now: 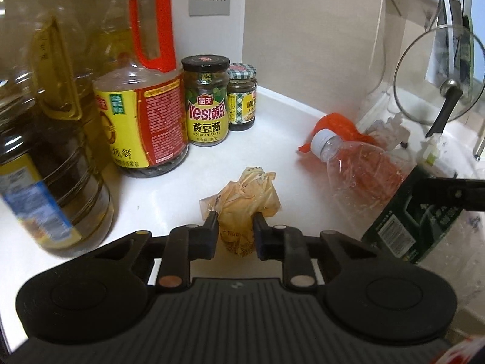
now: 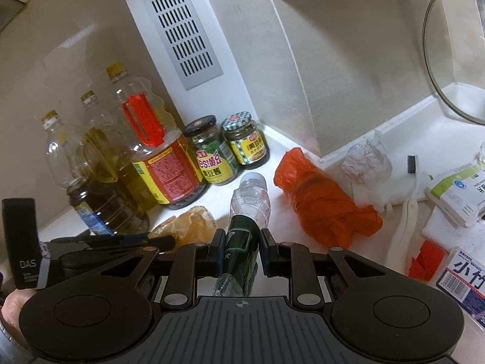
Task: Collect trash
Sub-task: 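Grasp the crumpled tan paper with the left gripper while the right holds the bottle, then carry the tan paper and bottle down over the wastebasket with both grippers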
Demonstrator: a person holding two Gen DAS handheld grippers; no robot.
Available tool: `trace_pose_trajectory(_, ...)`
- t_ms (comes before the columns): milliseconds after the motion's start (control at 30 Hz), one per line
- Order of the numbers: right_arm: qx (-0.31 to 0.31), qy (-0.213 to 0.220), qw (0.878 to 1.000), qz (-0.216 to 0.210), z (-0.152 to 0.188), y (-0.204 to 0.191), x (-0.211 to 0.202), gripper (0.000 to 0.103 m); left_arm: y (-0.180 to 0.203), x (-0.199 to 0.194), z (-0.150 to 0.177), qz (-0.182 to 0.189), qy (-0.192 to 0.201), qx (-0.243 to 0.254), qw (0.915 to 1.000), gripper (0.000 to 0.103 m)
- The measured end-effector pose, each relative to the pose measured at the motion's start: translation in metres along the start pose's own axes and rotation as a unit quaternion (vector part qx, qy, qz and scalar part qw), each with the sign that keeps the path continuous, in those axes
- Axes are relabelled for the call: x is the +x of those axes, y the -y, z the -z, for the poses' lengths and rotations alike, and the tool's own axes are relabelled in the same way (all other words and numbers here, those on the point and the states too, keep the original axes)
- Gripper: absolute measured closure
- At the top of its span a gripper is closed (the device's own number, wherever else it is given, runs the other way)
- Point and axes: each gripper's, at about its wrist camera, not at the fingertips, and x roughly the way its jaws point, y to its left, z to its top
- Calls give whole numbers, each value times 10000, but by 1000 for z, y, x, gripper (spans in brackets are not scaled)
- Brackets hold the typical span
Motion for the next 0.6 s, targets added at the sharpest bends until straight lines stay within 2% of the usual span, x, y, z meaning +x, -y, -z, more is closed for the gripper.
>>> trace_pose_trajectory(300,-23,9,9993,-386,13,4,-43,79,25,-66,24,-113,156,-276,9994,82)
trace_pose_trajectory(600,-168,-128,9965,-804,40,15,-111,79,79,-134,65,-282,330,-510,9978,82)
